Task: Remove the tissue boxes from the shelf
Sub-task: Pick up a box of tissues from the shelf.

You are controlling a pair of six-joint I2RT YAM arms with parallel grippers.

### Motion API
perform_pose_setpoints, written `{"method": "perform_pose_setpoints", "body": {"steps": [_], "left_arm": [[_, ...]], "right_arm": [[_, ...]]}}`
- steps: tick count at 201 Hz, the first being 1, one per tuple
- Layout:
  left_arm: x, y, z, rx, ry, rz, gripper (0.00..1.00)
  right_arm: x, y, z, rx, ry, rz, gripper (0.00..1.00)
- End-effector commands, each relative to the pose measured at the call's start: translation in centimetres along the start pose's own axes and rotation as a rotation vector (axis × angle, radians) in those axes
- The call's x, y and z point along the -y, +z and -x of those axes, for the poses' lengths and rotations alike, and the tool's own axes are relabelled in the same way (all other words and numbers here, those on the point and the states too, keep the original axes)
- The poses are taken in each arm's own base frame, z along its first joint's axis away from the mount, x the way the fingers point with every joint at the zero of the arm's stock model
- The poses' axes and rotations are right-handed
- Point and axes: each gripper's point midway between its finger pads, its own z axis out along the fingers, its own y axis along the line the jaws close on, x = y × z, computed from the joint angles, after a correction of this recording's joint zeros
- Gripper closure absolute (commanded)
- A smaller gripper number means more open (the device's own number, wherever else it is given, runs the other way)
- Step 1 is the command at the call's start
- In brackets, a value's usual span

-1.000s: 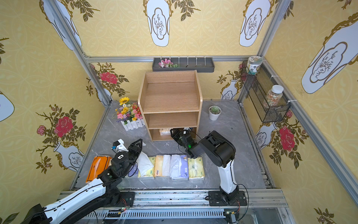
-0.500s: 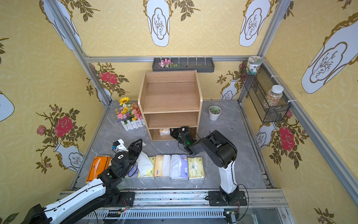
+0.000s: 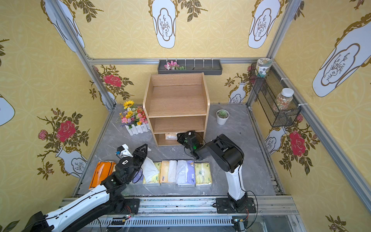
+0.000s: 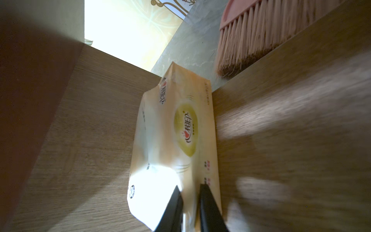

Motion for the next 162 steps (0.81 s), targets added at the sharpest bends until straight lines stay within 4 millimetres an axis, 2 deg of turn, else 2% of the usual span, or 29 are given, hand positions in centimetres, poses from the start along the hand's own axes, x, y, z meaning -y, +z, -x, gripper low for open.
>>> {"method": "perform_pose_setpoints", "body": {"steps": [1,72,124,162], "left_arm": [[0.3,0.0,0.1,-0.001,0.001,-0.01,0.55],[1.1,-0.2,0.2,-0.006,-0.013,-0.035,0.55],[1.5,-0.3,0.2,-0.009,-0.035,-0.054,0.53],[2.2,-0.2,0.0,-0.023,-0.045,-0.072,0.51]], "right_arm": [[-1.2,-0.2,0.2,-0.007,-0.002,0.037,0.87],[-1.8,-2.2,0.2,-0.032,0.09,0.062,1.0],[-1.3,-5.1,-0.1,-0.041,0.183,0.056,1.0],[-1.8,-7.0,-0.2,-0.057,0.222,0.071,1.0]]}}
